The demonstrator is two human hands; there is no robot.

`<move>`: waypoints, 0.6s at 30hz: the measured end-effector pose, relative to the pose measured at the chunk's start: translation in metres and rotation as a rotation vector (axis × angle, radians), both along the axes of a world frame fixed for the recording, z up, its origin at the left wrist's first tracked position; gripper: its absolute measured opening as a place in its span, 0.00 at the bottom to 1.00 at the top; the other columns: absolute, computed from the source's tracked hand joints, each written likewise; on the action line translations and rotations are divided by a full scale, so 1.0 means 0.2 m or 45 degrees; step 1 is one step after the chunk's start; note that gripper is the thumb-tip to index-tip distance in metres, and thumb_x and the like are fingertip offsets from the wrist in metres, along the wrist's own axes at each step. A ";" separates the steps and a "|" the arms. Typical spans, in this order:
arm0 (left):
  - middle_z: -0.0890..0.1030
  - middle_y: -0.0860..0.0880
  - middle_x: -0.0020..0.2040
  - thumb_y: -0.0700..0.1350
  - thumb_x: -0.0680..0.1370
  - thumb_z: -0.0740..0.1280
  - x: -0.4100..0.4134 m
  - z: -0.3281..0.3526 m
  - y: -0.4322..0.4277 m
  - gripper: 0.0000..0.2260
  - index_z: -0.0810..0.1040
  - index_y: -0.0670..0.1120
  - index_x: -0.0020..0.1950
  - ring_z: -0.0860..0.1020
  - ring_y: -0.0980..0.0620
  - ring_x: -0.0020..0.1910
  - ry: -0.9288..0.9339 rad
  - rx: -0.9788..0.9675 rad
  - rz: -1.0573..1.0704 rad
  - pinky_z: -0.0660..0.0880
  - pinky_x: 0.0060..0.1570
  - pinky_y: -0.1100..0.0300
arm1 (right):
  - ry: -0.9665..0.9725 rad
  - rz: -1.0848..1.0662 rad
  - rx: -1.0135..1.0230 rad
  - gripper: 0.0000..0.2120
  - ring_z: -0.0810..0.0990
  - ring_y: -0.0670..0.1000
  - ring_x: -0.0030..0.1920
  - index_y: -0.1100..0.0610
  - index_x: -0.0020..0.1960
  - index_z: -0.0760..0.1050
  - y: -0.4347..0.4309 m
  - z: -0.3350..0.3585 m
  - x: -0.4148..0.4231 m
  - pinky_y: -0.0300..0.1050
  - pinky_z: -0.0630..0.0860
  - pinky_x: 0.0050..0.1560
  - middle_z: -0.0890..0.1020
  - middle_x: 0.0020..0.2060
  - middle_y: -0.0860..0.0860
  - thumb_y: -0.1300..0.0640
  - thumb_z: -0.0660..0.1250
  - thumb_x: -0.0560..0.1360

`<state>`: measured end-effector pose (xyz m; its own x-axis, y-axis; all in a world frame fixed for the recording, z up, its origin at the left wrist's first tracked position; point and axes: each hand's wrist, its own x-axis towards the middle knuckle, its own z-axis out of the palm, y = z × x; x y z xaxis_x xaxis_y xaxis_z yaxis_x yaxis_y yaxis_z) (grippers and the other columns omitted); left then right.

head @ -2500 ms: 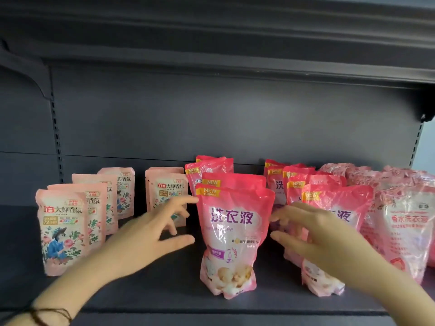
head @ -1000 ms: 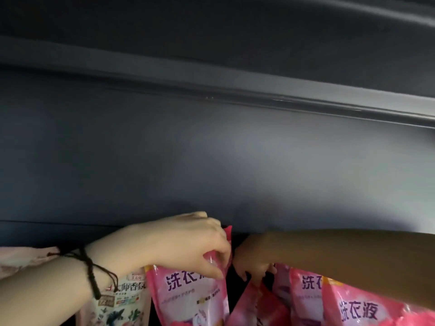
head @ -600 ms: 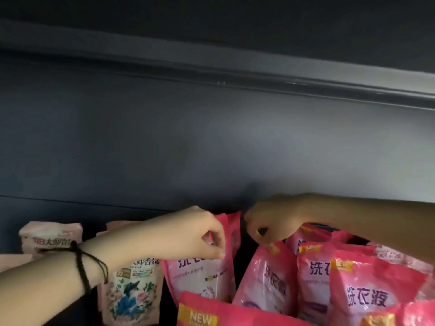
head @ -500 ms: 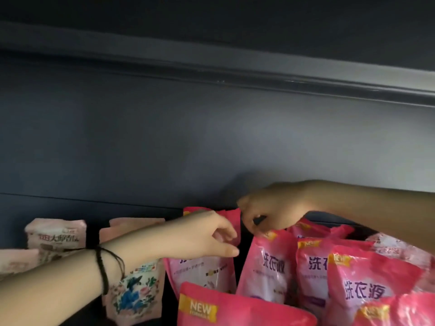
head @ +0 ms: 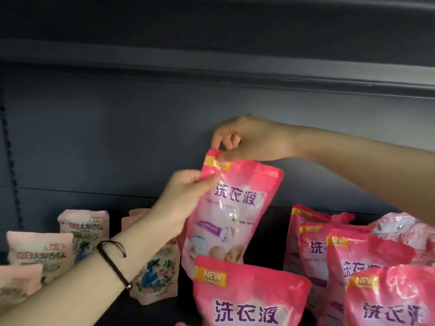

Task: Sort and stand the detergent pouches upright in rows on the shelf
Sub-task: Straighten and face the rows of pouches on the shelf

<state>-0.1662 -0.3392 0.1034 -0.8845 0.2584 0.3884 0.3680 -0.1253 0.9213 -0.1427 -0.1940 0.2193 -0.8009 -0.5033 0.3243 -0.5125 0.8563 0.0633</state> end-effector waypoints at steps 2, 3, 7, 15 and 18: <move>0.85 0.40 0.43 0.44 0.76 0.69 0.02 0.02 -0.10 0.11 0.81 0.35 0.48 0.82 0.47 0.38 -0.001 0.120 0.070 0.79 0.38 0.58 | -0.084 -0.044 -0.205 0.08 0.80 0.47 0.41 0.53 0.48 0.80 0.00 0.00 0.02 0.44 0.77 0.46 0.82 0.40 0.51 0.50 0.71 0.73; 0.85 0.41 0.43 0.44 0.76 0.69 0.03 0.02 -0.14 0.10 0.81 0.36 0.48 0.83 0.48 0.38 0.009 0.166 0.108 0.79 0.38 0.58 | -0.152 -0.054 -0.278 0.11 0.80 0.46 0.40 0.56 0.48 0.81 0.00 -0.01 0.03 0.44 0.76 0.45 0.83 0.41 0.54 0.49 0.72 0.72; 0.85 0.45 0.39 0.42 0.75 0.68 0.06 -0.05 -0.31 0.06 0.82 0.40 0.44 0.82 0.51 0.36 0.050 0.306 0.192 0.79 0.38 0.59 | -0.321 -0.048 -0.493 0.12 0.81 0.41 0.39 0.61 0.47 0.83 -0.09 -0.13 0.07 0.40 0.78 0.49 0.86 0.42 0.53 0.51 0.72 0.73; 0.86 0.44 0.40 0.49 0.70 0.69 0.23 -0.33 -0.64 0.08 0.84 0.46 0.36 0.84 0.49 0.38 0.024 0.357 0.293 0.80 0.42 0.54 | -0.543 0.031 -0.402 0.06 0.83 0.44 0.36 0.57 0.41 0.84 -0.47 -0.29 0.14 0.36 0.80 0.43 0.86 0.36 0.48 0.54 0.73 0.72; 0.86 0.43 0.41 0.50 0.70 0.70 0.31 -0.38 -0.74 0.09 0.85 0.45 0.37 0.84 0.47 0.40 0.047 0.370 0.354 0.80 0.41 0.54 | -0.587 -0.004 -0.243 0.07 0.84 0.45 0.38 0.57 0.46 0.84 -0.61 -0.28 0.19 0.40 0.81 0.48 0.86 0.40 0.49 0.54 0.72 0.73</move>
